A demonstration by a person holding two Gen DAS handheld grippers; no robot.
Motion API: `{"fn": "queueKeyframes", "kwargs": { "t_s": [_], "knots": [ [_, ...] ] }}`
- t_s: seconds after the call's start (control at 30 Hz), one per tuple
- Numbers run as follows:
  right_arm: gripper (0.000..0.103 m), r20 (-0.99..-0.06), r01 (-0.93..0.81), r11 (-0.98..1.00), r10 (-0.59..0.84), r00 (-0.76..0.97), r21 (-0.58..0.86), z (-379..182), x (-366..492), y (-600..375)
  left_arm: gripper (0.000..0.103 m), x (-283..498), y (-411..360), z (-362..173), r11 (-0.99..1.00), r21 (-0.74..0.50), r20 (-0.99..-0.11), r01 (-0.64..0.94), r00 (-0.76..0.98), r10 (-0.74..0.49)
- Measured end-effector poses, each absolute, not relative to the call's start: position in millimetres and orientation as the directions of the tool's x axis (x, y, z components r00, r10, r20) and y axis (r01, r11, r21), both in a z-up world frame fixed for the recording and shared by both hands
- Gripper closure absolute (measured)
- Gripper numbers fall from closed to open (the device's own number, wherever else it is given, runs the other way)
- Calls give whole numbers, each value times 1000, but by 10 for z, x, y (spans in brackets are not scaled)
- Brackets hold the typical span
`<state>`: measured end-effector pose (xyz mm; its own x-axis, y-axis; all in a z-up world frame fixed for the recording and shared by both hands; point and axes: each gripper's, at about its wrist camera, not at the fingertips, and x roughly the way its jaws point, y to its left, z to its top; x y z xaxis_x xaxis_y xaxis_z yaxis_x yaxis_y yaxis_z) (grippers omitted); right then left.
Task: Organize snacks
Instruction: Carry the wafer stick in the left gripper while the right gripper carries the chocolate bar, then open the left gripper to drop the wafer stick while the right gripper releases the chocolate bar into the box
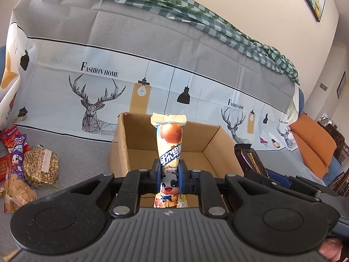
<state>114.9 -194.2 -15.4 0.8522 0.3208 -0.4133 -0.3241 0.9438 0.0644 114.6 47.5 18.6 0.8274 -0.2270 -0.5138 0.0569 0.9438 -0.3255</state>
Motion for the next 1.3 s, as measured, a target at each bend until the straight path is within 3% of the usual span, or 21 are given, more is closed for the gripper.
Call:
{"fn": "queueKeyframes", "kwargs": {
  "t_s": [1.03, 1.17, 1.3],
  "knots": [
    [61, -420, -325, 944, 319, 850, 60, -160, 1171, -1949, 86, 1167, 224, 114, 959, -249, -558, 132, 790, -254],
    [59, -427, -320, 946, 312, 849, 54, -175, 1176, -1936, 79, 1172, 232, 103, 961, -248, -563, 125, 788, -248],
    [56, -433, -315, 948, 306, 848, 53, -189, 1183, -1937, 78, 1173, 238, 101, 961, -247, -565, 124, 788, -247]
  ]
}}
